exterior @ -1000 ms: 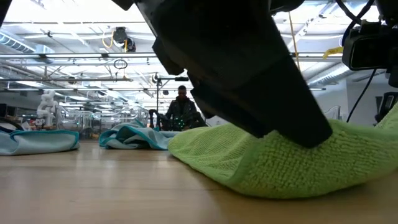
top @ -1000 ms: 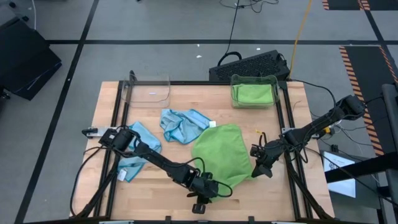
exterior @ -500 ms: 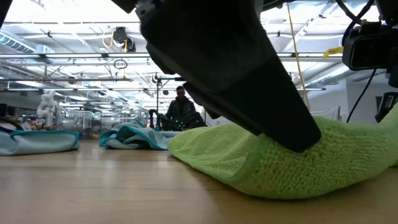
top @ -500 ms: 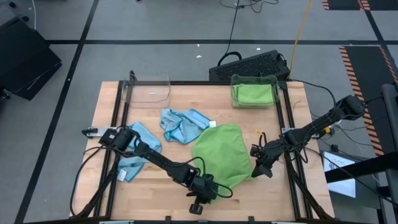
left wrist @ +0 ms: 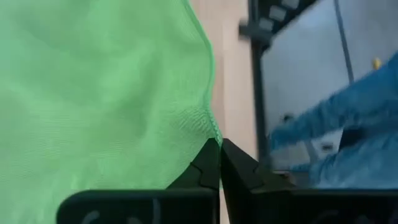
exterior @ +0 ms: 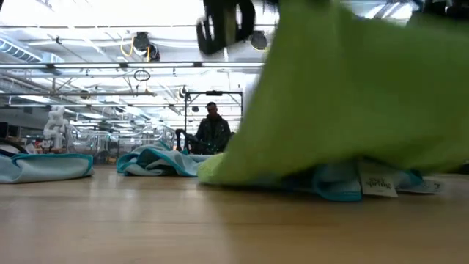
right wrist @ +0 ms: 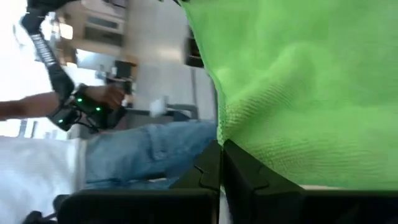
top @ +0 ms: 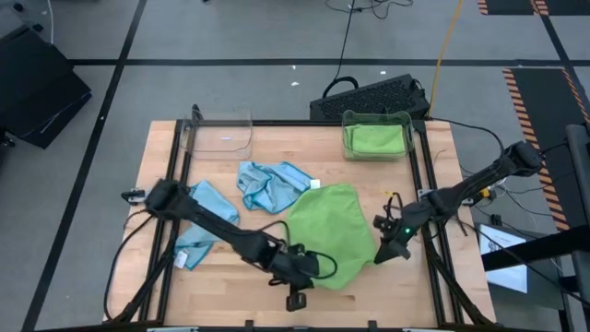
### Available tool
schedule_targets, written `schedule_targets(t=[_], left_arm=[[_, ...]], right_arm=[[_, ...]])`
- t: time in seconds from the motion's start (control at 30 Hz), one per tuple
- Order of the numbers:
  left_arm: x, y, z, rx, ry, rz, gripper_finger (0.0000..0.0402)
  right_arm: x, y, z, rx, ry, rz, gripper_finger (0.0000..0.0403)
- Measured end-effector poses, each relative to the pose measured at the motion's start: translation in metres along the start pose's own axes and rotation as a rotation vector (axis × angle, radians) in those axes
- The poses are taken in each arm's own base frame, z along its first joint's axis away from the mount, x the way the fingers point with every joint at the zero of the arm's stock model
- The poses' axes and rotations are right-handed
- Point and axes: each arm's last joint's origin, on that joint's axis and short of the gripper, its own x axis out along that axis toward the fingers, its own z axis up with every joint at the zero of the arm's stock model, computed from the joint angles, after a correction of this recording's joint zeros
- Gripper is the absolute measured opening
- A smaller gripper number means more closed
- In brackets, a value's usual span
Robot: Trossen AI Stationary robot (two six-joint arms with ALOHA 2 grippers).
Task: Sort microfiber towel by color & place in baskets
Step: Fold the green towel
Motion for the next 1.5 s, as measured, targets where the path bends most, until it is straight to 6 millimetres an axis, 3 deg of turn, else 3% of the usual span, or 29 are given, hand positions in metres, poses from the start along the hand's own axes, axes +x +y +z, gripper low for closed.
schedule_targets(t=[0.17, 0.43, 0.67, 0.87, 1.0, 1.1, 1.2, 1.37, 1.5], left_arm=[[-0.061, -0.021, 0.018, -0.032, -0.18, -0.007, 0.0002], [-0.154, -0.04, 0.029, -0.065, -0.424, 0.028, 0.0001], [-0.22, -0.061, 0.053, 0.056, -0.614, 0.128, 0.0], [-0.253, -0.074, 0.075, 0.121, -0.744, 0.178, 0.0], [-0.272, -0.084, 0.079, 0.143, -0.792, 0.143, 0.0], [-0.273, -0.084, 0.077, 0.171, -0.771, 0.171, 0.0], [-0.269, -0.077, 0.072, 0.192, -0.7, 0.239, 0.0], [-0.26, -0.053, 0.065, 0.156, -0.536, 0.363, 0.0], [-0.25, -0.031, 0.063, 0.125, -0.433, 0.465, 0.0]], right_arm=[[-0.01, 0.048, 0.015, -0.072, -0.057, 0.048, 0.0001], [-0.042, 0.133, 0.037, -0.311, -0.181, -0.105, 0.0001], [-0.066, 0.189, 0.048, -0.423, -0.283, -0.168, 0.0], [-0.07, 0.231, 0.057, -0.444, -0.322, -0.157, 0.0], [-0.073, 0.259, 0.057, -0.46, -0.303, -0.088, 0.0], [-0.077, 0.267, 0.054, -0.468, -0.253, -0.059, 0.0], [-0.081, 0.261, 0.05, -0.481, -0.195, -0.112, 0.0], [-0.087, 0.234, 0.049, -0.454, -0.176, -0.417, 0.0], [-0.096, 0.217, 0.053, -0.437, -0.268, -0.679, 0.0]])
